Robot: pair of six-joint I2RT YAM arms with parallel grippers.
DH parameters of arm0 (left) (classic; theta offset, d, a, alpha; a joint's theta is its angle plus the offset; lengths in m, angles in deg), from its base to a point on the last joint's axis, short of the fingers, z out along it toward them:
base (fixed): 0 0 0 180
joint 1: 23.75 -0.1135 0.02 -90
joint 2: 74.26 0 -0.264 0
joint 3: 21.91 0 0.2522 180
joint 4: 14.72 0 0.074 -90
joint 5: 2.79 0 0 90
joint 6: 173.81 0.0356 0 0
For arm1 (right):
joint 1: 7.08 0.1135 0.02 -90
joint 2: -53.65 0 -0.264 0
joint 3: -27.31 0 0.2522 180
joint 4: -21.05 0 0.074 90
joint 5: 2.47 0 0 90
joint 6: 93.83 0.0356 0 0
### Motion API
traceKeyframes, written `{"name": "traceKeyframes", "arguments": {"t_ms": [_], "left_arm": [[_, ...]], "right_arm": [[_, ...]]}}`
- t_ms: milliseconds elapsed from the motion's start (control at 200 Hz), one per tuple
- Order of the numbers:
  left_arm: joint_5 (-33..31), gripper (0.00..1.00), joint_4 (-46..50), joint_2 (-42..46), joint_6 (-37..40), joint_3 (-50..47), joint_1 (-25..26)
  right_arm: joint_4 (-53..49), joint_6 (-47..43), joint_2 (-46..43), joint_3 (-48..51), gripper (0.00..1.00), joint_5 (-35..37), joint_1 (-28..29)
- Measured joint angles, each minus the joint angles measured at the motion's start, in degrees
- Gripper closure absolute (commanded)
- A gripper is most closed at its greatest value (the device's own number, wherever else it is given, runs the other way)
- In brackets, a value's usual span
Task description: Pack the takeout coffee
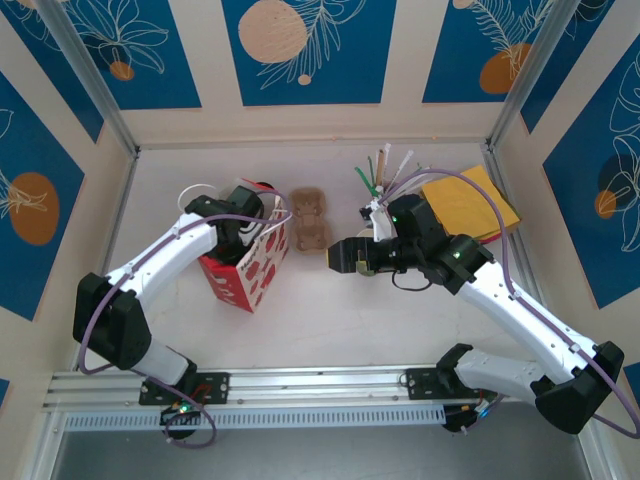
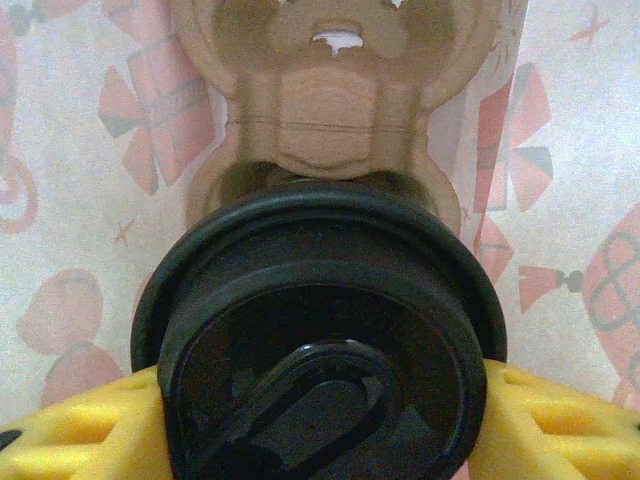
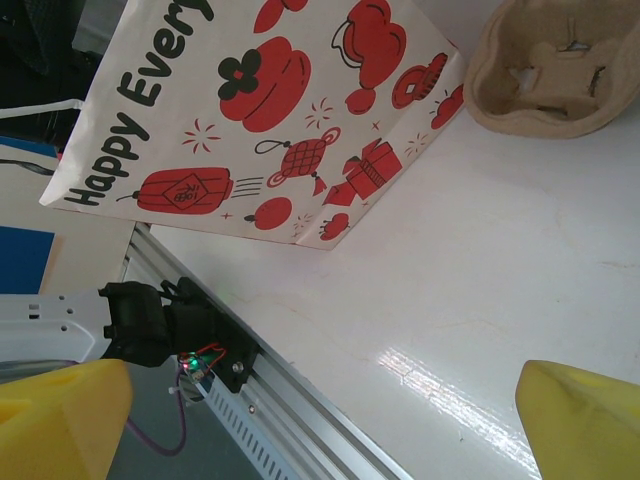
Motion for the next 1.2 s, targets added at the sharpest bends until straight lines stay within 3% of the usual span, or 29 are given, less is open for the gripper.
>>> {"name": "traceKeyframes", "arguments": {"t_ms": [1200], "left_arm": [[-0.1,0.42,-1.3,0.0,0.0,-1.1,-0.1]], "right_arm": [[0.0,0.0,0.0,-0.2,0.01,0.0,0.0]]}}
